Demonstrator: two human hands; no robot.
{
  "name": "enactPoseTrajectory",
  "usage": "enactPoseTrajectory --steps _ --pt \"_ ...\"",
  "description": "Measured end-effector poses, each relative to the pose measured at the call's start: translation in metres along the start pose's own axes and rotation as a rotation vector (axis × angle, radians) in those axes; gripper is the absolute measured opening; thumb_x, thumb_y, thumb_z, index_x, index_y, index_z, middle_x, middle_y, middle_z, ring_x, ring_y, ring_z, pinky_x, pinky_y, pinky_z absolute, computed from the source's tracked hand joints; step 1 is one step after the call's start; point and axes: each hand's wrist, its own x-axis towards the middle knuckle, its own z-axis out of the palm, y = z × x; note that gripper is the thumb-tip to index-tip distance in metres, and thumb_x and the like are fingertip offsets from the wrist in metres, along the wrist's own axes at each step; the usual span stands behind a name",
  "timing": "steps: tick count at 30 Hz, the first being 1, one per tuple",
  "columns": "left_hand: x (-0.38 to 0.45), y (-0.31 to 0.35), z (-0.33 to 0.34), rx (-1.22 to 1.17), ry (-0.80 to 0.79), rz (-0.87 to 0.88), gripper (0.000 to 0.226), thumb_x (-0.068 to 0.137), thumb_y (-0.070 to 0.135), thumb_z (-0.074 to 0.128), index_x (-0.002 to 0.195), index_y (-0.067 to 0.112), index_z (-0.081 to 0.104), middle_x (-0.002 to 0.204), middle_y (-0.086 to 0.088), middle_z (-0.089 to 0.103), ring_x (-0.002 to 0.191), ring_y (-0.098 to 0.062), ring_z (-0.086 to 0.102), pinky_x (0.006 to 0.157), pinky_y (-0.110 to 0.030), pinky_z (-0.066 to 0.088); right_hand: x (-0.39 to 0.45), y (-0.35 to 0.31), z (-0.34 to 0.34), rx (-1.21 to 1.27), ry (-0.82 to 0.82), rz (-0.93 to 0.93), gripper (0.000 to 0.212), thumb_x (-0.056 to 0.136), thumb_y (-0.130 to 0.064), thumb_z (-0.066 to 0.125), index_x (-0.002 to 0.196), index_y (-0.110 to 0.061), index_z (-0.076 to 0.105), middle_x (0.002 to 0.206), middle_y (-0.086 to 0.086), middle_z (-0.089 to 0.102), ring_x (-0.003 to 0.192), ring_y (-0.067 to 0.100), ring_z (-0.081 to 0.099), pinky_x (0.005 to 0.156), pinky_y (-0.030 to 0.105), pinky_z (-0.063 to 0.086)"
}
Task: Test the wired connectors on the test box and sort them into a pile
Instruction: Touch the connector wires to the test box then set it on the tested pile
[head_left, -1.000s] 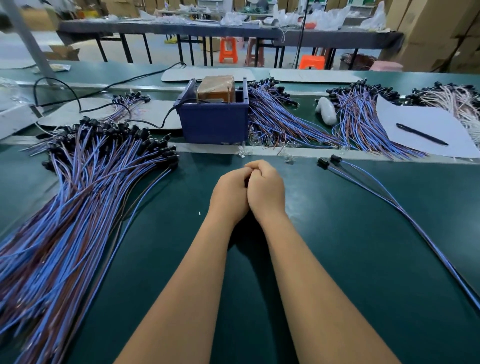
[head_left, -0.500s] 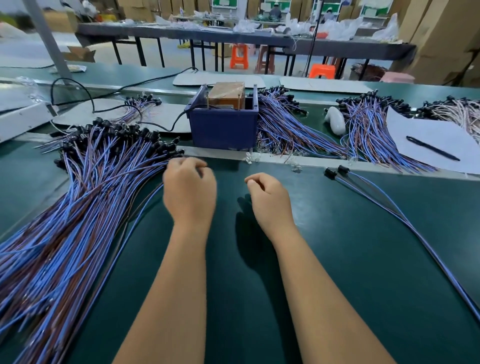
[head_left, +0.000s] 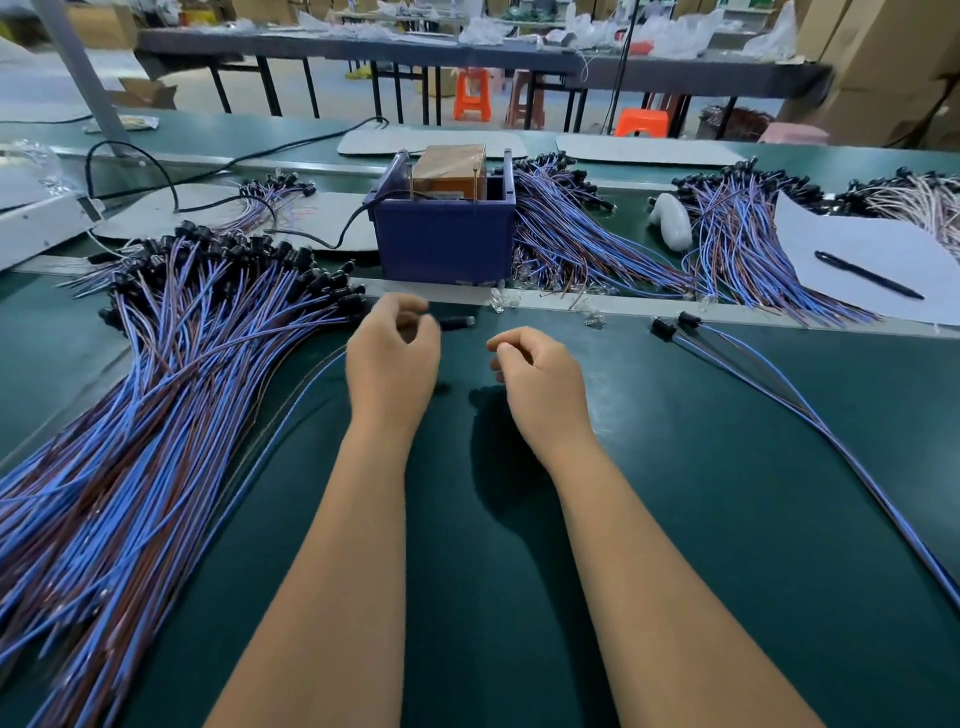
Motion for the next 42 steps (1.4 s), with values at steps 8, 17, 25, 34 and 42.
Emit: enactPoseTrajectory --steps 8,17,25,34,42 --pt "-0.027 0.045 0.02 -0.968 -0.48 -0.072 0.028 0.087 0.015 0.05 0.073 0.015 0.074 0.072 -0.003 0.07 0.064 -0.015 0.066 0.059 -0.025 0.053 0.007 -0.008 -0.021 0.649 -0.205 0.269 0.071 0.104 -0.052 0.014 0.116 0.002 0.059 0.075 0.019 0.06 0.062 0.026 0.061 0.054 0.025 0.052" --pt "-0.03 0.045 0.006 -0.706 -1.111 -0.255 0.048 0.088 0.037 0.043 0.059 0.015 0.073 0.06 -0.005 0.068 0.056 -0.02 0.067 0.057 -0.024 0.054 0.007 -0.001 -0.036 0.87 -0.225 0.311 0.04 0.105 -0.035 0.034 0.101 -0.002 0.056 0.044 0.002 0.052 0.026 0.015 0.04 0.033 0.017 0.035" --pt "-0.026 0.039 0.012 -0.682 -0.986 -0.244 0.044 0.09 0.034 0.045 0.06 0.017 0.072 0.069 -0.009 0.07 0.086 -0.023 0.068 0.079 -0.024 0.054 0.012 0.004 -0.045 0.903 -0.062 0.226 0.015 0.096 -0.006 0.053 0.093 -0.006 0.068 0.064 0.005 0.066 0.049 0.015 0.059 0.046 0.021 0.047" --pt "-0.011 0.025 0.015 -0.642 -0.307 -0.349 0.014 0.1 0.027 0.053 0.096 0.021 0.065 0.08 0.005 0.075 0.069 -0.006 0.068 0.066 -0.021 0.051 0.006 0.001 -0.035 0.709 -0.292 0.154 0.012 0.094 -0.001 0.056 0.098 -0.009 0.063 0.064 0.005 0.07 0.056 0.014 0.066 0.06 0.022 0.054" --pt "-0.01 0.02 0.014 -0.643 -0.313 -0.262 0.017 0.096 0.01 0.06 0.098 0.021 0.072 0.073 0.005 0.072 0.072 -0.014 0.061 0.083 -0.037 0.044 0.002 0.0 -0.021 0.407 -0.341 0.093 0.016 0.091 0.001 0.059 0.084 -0.012 0.065 0.061 0.002 0.065 0.056 0.016 0.06 0.059 0.023 0.052"
